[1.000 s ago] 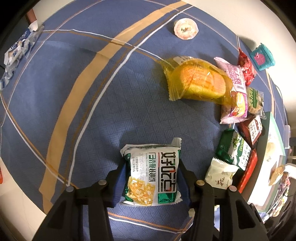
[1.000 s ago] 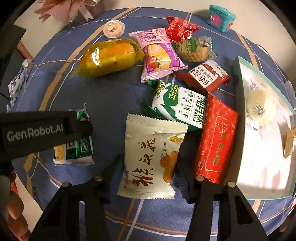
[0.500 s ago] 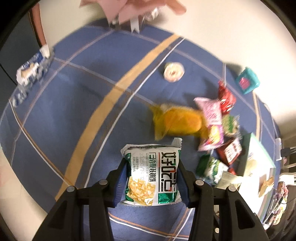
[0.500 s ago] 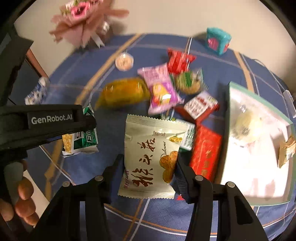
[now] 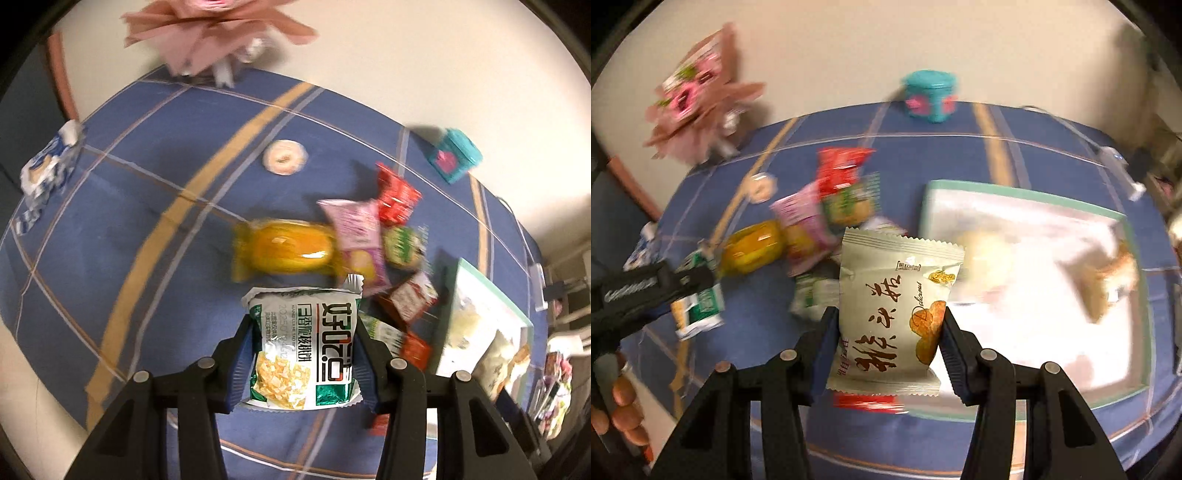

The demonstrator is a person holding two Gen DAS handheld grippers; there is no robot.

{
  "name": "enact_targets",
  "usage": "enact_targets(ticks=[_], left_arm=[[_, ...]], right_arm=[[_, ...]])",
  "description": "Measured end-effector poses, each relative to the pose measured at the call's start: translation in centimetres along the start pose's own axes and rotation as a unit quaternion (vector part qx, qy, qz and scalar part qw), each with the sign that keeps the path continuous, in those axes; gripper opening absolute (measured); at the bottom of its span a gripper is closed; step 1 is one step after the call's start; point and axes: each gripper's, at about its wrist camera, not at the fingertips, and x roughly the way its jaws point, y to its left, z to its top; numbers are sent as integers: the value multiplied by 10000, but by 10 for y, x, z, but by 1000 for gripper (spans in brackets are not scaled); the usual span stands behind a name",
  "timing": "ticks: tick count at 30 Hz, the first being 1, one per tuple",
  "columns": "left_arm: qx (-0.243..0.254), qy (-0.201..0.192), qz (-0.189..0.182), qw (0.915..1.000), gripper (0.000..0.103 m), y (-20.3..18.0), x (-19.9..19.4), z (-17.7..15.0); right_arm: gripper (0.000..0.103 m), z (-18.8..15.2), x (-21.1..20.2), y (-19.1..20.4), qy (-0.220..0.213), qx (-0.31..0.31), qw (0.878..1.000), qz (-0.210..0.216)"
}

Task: Organize snacks
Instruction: 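Carry both packs into the white tray and open both grippers, then withdraw both tools from the tray toward the snack pile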

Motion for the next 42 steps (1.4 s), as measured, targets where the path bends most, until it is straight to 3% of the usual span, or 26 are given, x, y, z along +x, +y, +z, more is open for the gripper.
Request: enact_targets(ticks=[9,16,21,25,29,31,33,37,39,42], left_arm=[[1132,64,-169,9934,52,-97,9,-26],[2055,370,-534,9765,52,-166,25,-59],[2372,665,-685,9668,52,-192,43,-77],[2443,850,-692,9635,54,-200,56,-84],[2430,947,-693,9629,69,-203,59,-85],[2491,883,-584,9627,70,-204,58,-84],[2517,847,-519,9627,71,-205,57,-83],[2402,798,-419,9665,73,-194,49,-75],[2319,692,-279,9699,77,-187,45,-70],[2126,471,-40,9760,84,-173,36,-58]], right_arm=[[54,4,-6,-105,11,956,9935,-625],[55,-7,-12,-174,87,1675,9810,-972],[55,-19,-4,-211,319,2144,9713,-978],[55,-23,4,-216,528,2241,9682,-980],[55,-22,12,-210,707,2177,9686,-973],[60,-21,15,-207,782,2131,9691,-965],[71,-22,16,-201,820,2067,9700,-980],[75,-21,15,-188,828,1879,9740,-963],[85,-19,15,-181,807,1779,9761,-954],[86,-18,13,-174,756,1675,9782,-968]])
